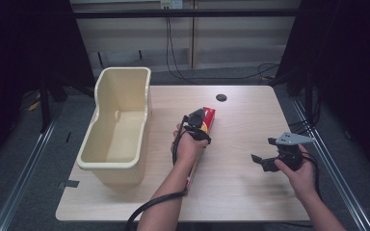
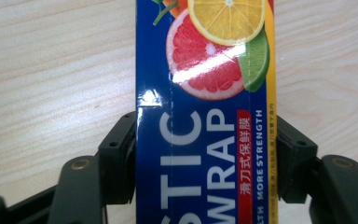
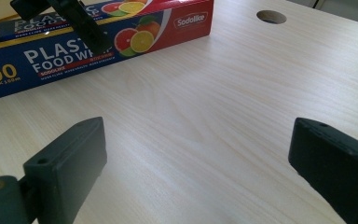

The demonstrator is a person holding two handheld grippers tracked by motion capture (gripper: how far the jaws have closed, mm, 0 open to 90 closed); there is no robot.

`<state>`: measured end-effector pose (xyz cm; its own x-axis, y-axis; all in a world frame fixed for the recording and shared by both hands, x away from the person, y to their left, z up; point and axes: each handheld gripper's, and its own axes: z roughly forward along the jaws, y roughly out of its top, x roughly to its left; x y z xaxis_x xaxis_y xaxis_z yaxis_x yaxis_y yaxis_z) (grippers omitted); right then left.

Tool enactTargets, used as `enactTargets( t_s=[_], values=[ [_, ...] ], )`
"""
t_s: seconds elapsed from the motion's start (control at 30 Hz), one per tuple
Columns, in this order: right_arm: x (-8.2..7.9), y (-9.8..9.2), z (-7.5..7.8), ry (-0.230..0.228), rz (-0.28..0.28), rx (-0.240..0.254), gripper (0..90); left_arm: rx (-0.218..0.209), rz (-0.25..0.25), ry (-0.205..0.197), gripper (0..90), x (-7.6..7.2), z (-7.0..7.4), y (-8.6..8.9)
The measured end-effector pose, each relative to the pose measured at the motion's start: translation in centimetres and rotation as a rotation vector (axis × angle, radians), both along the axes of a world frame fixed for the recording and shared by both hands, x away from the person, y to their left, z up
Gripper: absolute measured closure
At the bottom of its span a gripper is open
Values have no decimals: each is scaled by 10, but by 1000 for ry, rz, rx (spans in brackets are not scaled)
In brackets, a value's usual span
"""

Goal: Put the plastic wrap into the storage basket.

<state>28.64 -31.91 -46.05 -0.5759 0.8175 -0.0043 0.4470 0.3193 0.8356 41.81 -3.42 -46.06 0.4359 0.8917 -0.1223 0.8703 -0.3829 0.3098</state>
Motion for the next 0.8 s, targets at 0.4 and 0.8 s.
enactTargets(
  t_s=[0.4, 0.8],
  values=[
    [1, 1, 0, -2, 5, 4, 42, -33, -18, 24, 410, -1, 22, 2],
    [0, 2, -1, 3, 1, 4, 42, -98, -37, 59, 408, 0, 98, 21]
  ],
)
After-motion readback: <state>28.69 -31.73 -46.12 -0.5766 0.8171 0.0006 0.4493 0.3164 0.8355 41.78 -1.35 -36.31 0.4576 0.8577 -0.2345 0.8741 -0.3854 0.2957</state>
